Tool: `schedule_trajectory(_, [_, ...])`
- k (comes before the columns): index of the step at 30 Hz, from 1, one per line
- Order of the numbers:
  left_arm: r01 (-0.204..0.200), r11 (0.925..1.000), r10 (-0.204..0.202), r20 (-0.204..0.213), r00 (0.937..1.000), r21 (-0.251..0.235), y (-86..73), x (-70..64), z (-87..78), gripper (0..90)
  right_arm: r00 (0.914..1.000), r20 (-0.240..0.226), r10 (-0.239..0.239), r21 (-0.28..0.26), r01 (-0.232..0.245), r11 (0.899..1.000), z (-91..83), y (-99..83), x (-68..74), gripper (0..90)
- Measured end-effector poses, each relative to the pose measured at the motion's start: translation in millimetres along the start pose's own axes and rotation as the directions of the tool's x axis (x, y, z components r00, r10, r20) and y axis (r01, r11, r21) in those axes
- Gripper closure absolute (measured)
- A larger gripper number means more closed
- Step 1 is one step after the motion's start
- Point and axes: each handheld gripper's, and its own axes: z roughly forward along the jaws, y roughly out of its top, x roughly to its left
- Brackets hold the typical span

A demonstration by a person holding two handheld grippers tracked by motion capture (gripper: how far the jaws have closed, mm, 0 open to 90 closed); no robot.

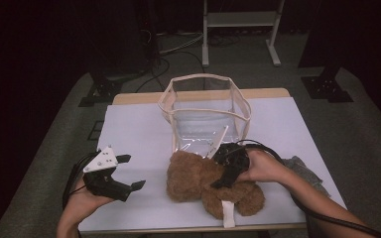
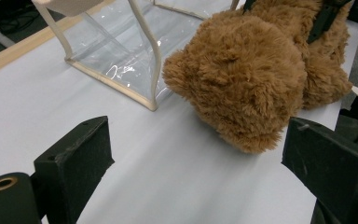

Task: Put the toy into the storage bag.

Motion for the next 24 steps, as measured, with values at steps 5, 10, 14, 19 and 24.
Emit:
schedule_trajectory(5, [-0.001,1.0,0.001,0.001,1.0,0.003,-0.3,0.2,0.6,7.2,1.0,0.004,0.005,0.017,-0.005,1.0,1.8,-4.2,-1.5,28.1])
schedule_trajectory(10, [0.002,1.0,-0.002,0.003,1.0,0.005,-0.8,0.9,1.4,7.2,1.0,0.007,-0.001,0.012,0.001,1.0,0.8,-6.0,-3.8,39.0])
schedule_trajectory(14, [-0.001,1.0,0.001,0.004,1.0,0.008,-0.8,1.2,2.1,7.2,1.0,-0.004,0.007,0.003,-0.007,1.0,-1.3,-7.4,-6.1,46.3])
schedule_trajectory(19, [0.005,1.0,-0.005,0.004,1.0,0.006,-0.9,0.8,2.5,7.2,0.9997,-0.019,0.016,-0.01,-0.016,1.0,-4.0,-7.1,-7.2,52.3])
schedule_trajectory(24, [0.005,1.0,-0.005,0.002,1.0,0.008,-1.3,1.5,1.1,7.2,0.999,-0.026,0.038,-0.028,-0.038,0.999,-9.5,-4.8,-9.6,55.9])
